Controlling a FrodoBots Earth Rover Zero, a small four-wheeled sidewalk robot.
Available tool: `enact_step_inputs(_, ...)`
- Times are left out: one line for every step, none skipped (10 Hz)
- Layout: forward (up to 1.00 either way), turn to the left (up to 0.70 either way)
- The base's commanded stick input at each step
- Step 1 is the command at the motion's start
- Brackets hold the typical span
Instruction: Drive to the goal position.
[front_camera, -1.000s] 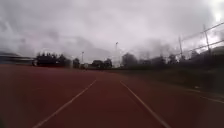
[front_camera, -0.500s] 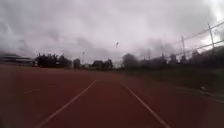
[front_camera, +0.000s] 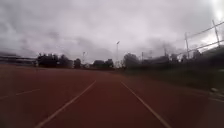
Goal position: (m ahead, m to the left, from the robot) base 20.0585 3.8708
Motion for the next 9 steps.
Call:
enact_step_inputs(0.70, 0.00)
enact_step_inputs(0.70, -0.10)
enact_step_inputs(0.70, -0.21)
enact_step_inputs(0.70, -0.31)
enact_step_inputs(0.70, -0.35)
enact_step_inputs(0.70, -0.35)
enact_step_inputs(0.70, -0.17)
enact_step_inputs(0.70, 0.00)
enact_step_inputs(0.70, 0.00)
